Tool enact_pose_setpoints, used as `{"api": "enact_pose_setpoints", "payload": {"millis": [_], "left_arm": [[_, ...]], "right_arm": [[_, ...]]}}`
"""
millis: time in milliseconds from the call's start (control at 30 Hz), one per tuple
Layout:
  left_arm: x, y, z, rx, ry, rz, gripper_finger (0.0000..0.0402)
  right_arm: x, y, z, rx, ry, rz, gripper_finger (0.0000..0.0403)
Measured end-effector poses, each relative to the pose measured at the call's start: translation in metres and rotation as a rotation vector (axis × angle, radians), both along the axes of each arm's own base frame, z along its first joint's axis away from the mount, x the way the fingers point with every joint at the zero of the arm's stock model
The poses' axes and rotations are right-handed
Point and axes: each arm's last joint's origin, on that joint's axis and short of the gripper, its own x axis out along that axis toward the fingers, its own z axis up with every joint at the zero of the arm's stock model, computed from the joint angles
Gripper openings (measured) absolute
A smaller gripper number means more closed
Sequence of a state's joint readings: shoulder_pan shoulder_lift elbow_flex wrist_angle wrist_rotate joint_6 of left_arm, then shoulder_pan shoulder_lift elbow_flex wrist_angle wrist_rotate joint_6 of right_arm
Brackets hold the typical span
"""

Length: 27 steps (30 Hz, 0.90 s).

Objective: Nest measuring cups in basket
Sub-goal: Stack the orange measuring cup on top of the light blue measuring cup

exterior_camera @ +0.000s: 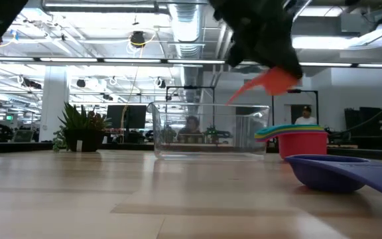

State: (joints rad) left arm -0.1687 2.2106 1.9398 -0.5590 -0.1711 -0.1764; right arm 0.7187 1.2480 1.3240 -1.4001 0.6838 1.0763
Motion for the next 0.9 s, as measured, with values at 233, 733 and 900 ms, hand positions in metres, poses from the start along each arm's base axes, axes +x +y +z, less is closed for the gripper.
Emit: {"api": "enact_pose_setpoints", "payload": {"millis": [233, 733, 900], "left_arm": [[0.01, 0.059, 0.014, -0.044, -0.062, 0.157, 0.0002], [0.024, 0.072, 0.039, -0.121, -0.29, 0.209, 0.0], [0.032, 0.068, 0.007, -0.16, -0.207, 0.205, 0.0]], "right_arm": [[-0.014, 0.014, 0.039, -0.017, -0.146, 0.128, 0.0016], [-0.024, 0.022, 0.056, -0.035, -0.287, 0.14, 0.0016], [-0.024, 0.022, 0.056, -0.032, -0.289, 0.138, 0.0016]]}}
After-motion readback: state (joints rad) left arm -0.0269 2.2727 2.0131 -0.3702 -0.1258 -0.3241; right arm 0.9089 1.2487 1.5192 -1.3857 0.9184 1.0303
